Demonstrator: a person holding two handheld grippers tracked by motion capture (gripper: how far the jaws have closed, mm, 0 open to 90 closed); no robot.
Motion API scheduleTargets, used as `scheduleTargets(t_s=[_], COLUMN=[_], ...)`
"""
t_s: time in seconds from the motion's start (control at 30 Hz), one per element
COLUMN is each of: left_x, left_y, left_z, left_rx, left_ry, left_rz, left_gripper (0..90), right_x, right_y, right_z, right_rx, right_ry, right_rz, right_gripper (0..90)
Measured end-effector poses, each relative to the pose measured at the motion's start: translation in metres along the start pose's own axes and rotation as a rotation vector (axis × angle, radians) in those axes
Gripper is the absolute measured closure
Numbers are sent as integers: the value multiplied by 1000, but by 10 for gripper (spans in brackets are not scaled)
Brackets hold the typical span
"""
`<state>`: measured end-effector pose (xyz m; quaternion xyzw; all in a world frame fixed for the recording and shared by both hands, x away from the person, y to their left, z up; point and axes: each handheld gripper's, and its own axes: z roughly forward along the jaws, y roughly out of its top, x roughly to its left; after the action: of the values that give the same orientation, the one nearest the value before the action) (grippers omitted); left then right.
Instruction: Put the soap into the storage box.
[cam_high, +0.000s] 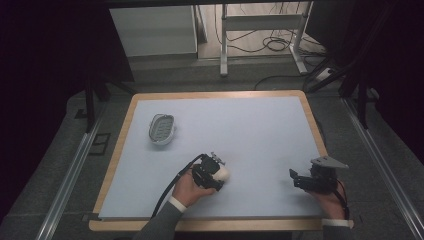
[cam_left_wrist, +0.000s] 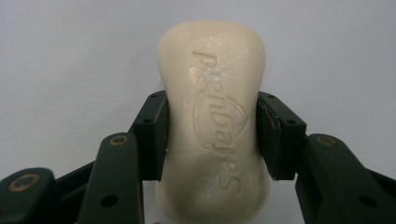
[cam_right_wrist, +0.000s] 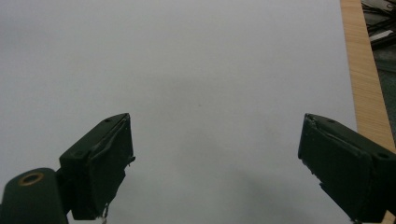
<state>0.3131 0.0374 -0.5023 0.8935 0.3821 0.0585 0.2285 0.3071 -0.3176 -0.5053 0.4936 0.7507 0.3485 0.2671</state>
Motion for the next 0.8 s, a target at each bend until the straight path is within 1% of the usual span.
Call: scheduleTargets(t_s=[0.07, 0.1, 0.23, 0.3, 0.37, 0.4, 0.53, 0.6, 0.7, 0.8], left_x=[2, 4, 7, 10, 14, 16, 23, 27, 35, 42], left_y=[0, 0, -1, -1, -2, -2, -1, -1, -2, -3], left_z=[-3, -6, -10, -13, -16, -17, -22, -26, -32, -36], left_rx=[-5, -17, -27, -44, -46, -52, -47, -55, -72, -77], left_ry=[-4, -13, -18, -19, -25, -22, -16, -12, -23, -9], left_rz=[3, -3, -5, -15, -20, -22, -28, -35, -54, -66], left_gripper=[496, 496, 496, 496, 496, 496, 496, 496, 496, 496], right_x=[0, 0, 0, -1, -1, -1, -1, -1, -1, -1], right_y=[0, 0, 0, 0, 0, 0, -1, -1, -1, -1], right_z=[0, 0, 0, 0, 0, 0, 1, 1, 1, 1], right_rx=[-1, -1, -1, 1, 0, -1, 2, 2, 2, 6], right_ry=[-1, -2, -6, -5, -6, -6, -8, -10, -10, -12], right_rz=[0, 1, -1, -1, -1, -1, 2, 3, 2, 2], right_gripper=[99, 99, 99, 99, 99, 99, 99, 99, 98, 99])
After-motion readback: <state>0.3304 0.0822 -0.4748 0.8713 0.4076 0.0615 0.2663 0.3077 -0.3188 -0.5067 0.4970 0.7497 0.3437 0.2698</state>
